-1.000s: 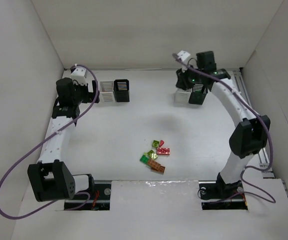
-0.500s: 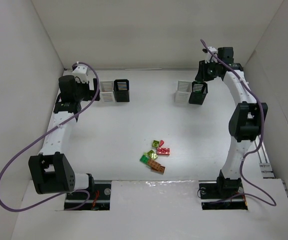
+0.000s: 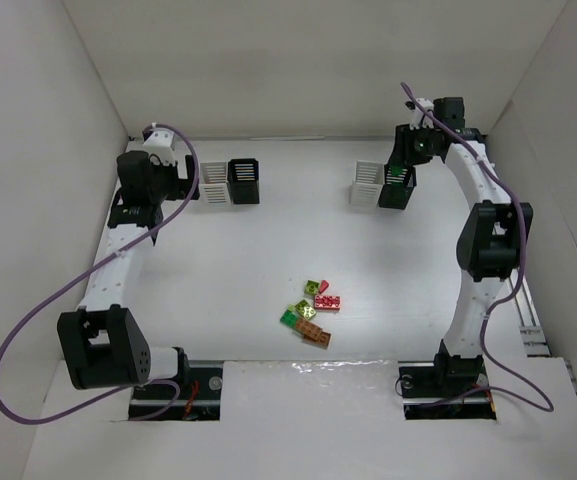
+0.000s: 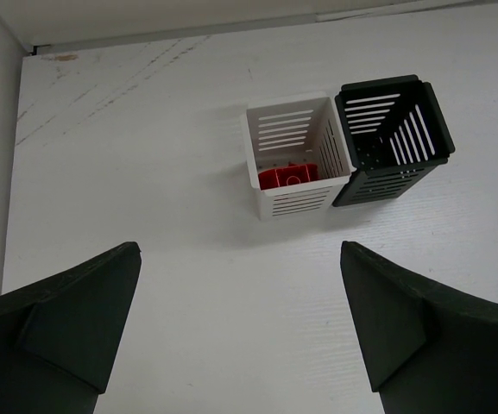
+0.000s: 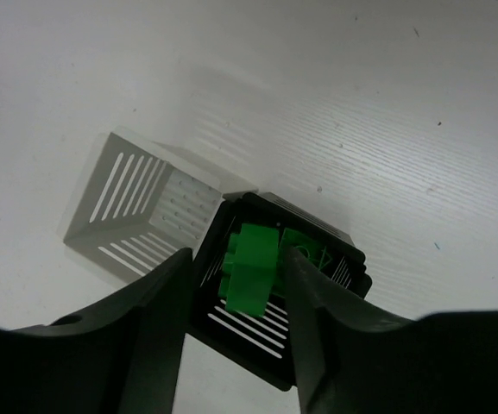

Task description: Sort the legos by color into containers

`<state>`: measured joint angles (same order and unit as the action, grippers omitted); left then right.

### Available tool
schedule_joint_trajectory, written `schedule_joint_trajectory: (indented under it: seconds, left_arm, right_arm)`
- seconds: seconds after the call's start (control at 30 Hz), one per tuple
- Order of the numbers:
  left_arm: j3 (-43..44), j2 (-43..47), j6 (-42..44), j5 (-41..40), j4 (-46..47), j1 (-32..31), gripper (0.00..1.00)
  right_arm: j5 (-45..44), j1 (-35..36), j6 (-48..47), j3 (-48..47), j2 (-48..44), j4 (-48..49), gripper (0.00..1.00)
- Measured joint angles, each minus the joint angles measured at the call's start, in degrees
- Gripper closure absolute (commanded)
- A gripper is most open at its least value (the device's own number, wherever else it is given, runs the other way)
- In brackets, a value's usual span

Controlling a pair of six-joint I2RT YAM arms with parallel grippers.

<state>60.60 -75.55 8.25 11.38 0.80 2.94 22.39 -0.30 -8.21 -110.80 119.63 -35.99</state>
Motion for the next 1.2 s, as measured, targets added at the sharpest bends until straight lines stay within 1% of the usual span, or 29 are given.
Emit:
schedule_joint_trajectory:
  seconds: [0.03,0.13,0.2,0.3,0.4,0.5,0.53,0.6,0.67,0.7,0.77,0.9,1.0,1.1,1.2]
  left_arm:
    - [-0.17,0.11,-0.11,0.28,0.28,0.00,0.00]
    - [-0.22,0.15,-0.39,1.18,0.61,0.00,0.00]
    - [-0.22,0.22,-0.22,2.86,0.72,0.02,0.00]
    - [-0.24,0.90,1.86,8.24,0.24,-0.33,0.00]
    - [0.00,2.25,5.70,14.67,-3.32,-3.48,0.00]
    - [0.42,2.54,9.42,18.14,-6.99,-11.72,0.00]
    - [0.42,2.51,10.38,18.25,-8.20,-15.89,0.01]
    - [0.37,2.45,12.17,18.82,-9.79,-24.52,0.07]
    - [0.26,2.16,13.62,20.02,-10.99,-31.71,0.12]
    - [0.22,1.88,14.40,20.44,-11.47,-34.27,0.16]
    - [0.17,0.90,16.06,21.16,-12.44,-38.58,0.19]
    - [0.15,-2.99,21.00,20.04,-14.25,-48.52,0.22]
    - [0.13,-6.91,25.24,19.41,-15.28,-56.78,0.22]
    - [0.13,-10.97,29.11,19.39,-15.39,-61.59,0.22]
    - [0.15,-14.49,31.47,18.86,-15.17,-61.94,0.23]
  right_arm:
    - [-0.09,0.00,0.09,0.15,0.00,0.00,0.42]
    - [-0.15,0.00,0.04,0.42,0.00,0.00,0.35]
    - [-0.15,0.00,-0.09,0.52,-0.02,0.02,0.35]
    - [0.02,0.00,-0.13,1.81,-1.16,0.04,0.33]
    - [0.50,0.00,0.02,5.05,-5.79,-0.07,0.32]
    - [0.83,-0.15,0.33,8.07,-13.07,0.15,0.30]
    - [0.98,-0.28,0.39,9.07,-16.02,0.42,0.30]
    - [1.46,-1.09,0.57,11.06,-21.88,0.92,0.30]
    - [1.92,-2.67,1.09,13.97,-27.17,2.03,0.30]
    - [2.27,-4.00,1.51,15.58,-29.51,2.47,0.30]
    - [3.10,-7.13,2.51,20.04,-33.40,4.35,0.29]
    - [3.52,-12.39,3.91,29.62,-37.53,5.92,0.27]
    - [3.34,-12.87,4.20,32.48,-37.88,5.31,0.26]
    - [3.78,-12.76,4.20,32.65,-38.14,5.40,0.26]
    - [4.02,-12.79,4.15,32.50,-38.69,5.38,0.26]
